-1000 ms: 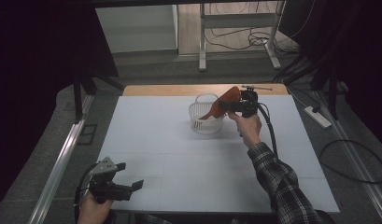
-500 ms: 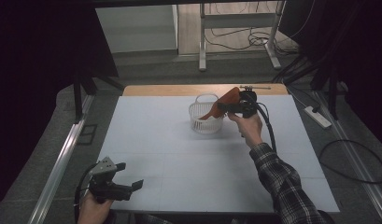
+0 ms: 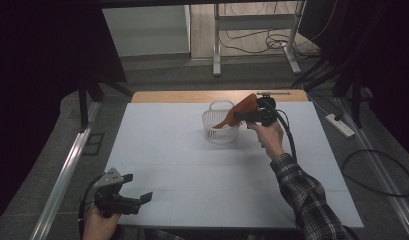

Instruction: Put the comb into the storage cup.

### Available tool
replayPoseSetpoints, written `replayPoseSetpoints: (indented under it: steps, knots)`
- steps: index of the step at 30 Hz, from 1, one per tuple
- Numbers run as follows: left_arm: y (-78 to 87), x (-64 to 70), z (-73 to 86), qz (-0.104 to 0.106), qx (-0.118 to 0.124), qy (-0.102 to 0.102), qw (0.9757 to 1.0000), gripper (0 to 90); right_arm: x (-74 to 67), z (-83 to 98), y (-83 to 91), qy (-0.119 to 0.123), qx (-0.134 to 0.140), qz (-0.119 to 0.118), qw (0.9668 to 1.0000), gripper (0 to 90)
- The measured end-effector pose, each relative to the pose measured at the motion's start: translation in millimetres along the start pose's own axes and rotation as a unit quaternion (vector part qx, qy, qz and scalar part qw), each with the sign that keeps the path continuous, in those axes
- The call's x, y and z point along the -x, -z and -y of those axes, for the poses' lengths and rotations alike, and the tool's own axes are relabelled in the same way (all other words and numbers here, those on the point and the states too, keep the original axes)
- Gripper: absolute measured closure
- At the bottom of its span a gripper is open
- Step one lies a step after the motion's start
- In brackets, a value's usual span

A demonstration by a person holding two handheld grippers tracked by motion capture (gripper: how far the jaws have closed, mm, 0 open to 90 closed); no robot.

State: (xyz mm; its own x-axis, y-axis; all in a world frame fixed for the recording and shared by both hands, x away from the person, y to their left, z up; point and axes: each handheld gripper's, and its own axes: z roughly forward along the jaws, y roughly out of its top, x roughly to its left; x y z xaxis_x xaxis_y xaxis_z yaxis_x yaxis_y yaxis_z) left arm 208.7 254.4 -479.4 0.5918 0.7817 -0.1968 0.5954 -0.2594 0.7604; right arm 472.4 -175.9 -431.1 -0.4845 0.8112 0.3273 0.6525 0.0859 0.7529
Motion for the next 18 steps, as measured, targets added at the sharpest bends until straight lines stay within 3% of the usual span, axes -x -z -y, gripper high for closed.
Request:
replayPoseSetpoints:
  steps: [18]
  knots:
    - [-0.6, -0.4, -0.1, 0.003, -0.002, 0.000, 1.0000, 0.5, -4.0, 0.5, 10.4, 0.044, -0.021, 0.003, 0.9988, 7.4]
